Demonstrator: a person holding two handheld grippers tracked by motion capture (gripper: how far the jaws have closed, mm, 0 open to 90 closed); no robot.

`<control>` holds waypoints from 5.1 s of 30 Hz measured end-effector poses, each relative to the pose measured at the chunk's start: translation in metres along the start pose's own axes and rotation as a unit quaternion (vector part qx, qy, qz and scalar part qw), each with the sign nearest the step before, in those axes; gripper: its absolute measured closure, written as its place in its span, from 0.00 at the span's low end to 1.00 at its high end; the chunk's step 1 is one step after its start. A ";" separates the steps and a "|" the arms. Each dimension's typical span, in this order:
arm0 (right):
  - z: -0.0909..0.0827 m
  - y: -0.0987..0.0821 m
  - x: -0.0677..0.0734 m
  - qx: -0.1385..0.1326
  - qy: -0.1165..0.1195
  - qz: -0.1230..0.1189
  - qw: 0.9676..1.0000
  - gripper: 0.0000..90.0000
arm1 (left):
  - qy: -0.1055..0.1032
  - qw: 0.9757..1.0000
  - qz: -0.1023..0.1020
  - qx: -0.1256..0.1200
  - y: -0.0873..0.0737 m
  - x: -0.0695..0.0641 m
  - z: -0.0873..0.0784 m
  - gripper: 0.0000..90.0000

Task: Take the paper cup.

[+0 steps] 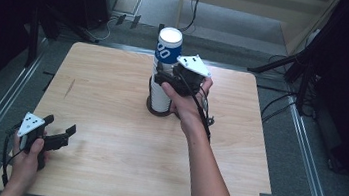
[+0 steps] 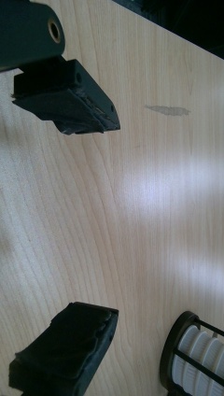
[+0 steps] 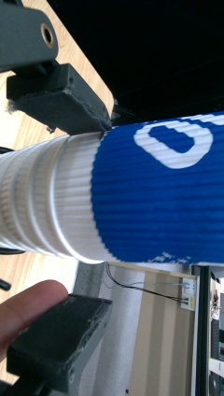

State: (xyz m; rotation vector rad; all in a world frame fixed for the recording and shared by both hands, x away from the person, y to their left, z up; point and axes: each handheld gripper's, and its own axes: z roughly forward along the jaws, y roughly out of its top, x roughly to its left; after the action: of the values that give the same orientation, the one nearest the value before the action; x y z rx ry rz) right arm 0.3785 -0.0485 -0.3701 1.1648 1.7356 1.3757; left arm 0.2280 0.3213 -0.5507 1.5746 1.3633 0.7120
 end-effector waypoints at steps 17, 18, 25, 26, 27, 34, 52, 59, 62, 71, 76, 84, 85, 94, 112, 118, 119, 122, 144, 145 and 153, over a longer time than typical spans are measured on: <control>0.019 0.008 0.005 -0.010 0.005 0.012 1.000 0.10 | 0.000 1.000 -0.005 0.001 0.000 0.001 0.000 0.11; 0.020 0.008 0.005 -0.010 0.003 0.011 1.000 0.10 | 0.000 1.000 -0.006 0.001 0.000 0.001 0.000 0.11; 0.028 0.012 0.006 -0.013 0.001 0.002 1.000 0.09 | 0.000 1.000 -0.008 0.000 0.000 0.001 0.000 0.11; 0.030 0.014 0.007 -0.010 0.000 0.006 1.000 0.09 | 0.000 1.000 -0.008 0.000 0.000 0.001 0.000 0.11; 0.030 0.014 0.007 -0.010 0.000 0.006 1.000 0.09 | 0.000 1.000 -0.008 0.000 0.000 0.001 0.000 0.11; 0.035 0.013 0.007 -0.005 -0.003 0.013 1.000 0.10 | 0.000 1.000 -0.007 0.000 0.000 0.001 0.000 0.11; 0.028 0.023 0.009 -0.017 0.007 0.002 1.000 0.19 | 0.002 1.000 -0.005 0.001 0.000 0.001 0.001 0.11; 0.022 0.036 0.012 -0.035 0.007 0.001 0.999 0.20 | 0.002 1.000 -0.004 0.001 0.000 0.001 0.000 0.11; 0.019 0.041 0.013 -0.038 0.005 0.001 0.999 0.20 | 0.002 1.000 -0.004 0.000 0.000 0.000 0.001 0.11; 0.010 0.061 0.013 -0.049 0.003 0.003 0.999 0.20 | 0.002 1.000 -0.003 0.000 0.000 0.000 0.001 0.11; 0.003 0.072 0.013 -0.059 0.004 0.005 0.998 0.20 | 0.002 1.000 -0.003 0.000 0.000 0.000 0.001 0.11; -0.008 0.086 0.013 -0.075 0.007 0.005 0.997 0.20 | 0.001 1.000 -0.002 0.000 0.000 0.000 0.001 0.11; -0.010 0.087 0.012 -0.077 0.007 0.007 0.997 0.20 | 0.002 1.000 -0.002 0.000 0.000 0.000 0.001 0.11; -0.021 0.093 0.001 -0.085 0.002 0.008 0.996 0.20 | 0.002 1.000 -0.003 0.000 0.000 0.000 0.001 0.11; -0.039 0.083 -0.031 -0.088 -0.024 0.013 0.996 0.20 | 0.003 1.000 -0.001 0.001 0.000 0.000 0.001 0.11; -0.044 0.075 -0.038 -0.085 -0.026 0.016 0.996 0.20 | 0.003 1.000 -0.001 0.001 0.000 0.000 0.001 0.11; -0.045 0.074 -0.039 -0.084 -0.027 0.016 0.996 0.20 | 0.003 1.000 0.000 0.001 0.000 0.000 0.001 0.11; -0.048 0.069 -0.039 -0.081 -0.032 0.010 0.996 0.20 | 0.003 1.000 -0.001 0.001 0.000 0.000 0.001 0.11; -0.067 0.028 -0.044 -0.063 -0.047 -0.005 0.997 0.20 | 0.004 1.000 -0.001 0.001 0.000 0.000 0.001 0.11; -0.068 0.026 -0.045 -0.060 -0.048 -0.005 0.997 0.20 | 0.004 1.000 0.000 0.001 0.000 0.000 0.001 0.11; -0.073 0.007 -0.049 -0.050 -0.054 -0.007 0.997 0.20 | 0.005 1.000 0.000 0.001 0.000 -0.001 0.001 0.11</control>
State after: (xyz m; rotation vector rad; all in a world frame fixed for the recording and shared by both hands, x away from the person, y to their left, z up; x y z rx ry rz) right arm 0.3368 -0.1226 -0.3467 1.1481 1.5778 1.3495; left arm 0.2288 0.3204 -0.5507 1.5747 1.3711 0.7193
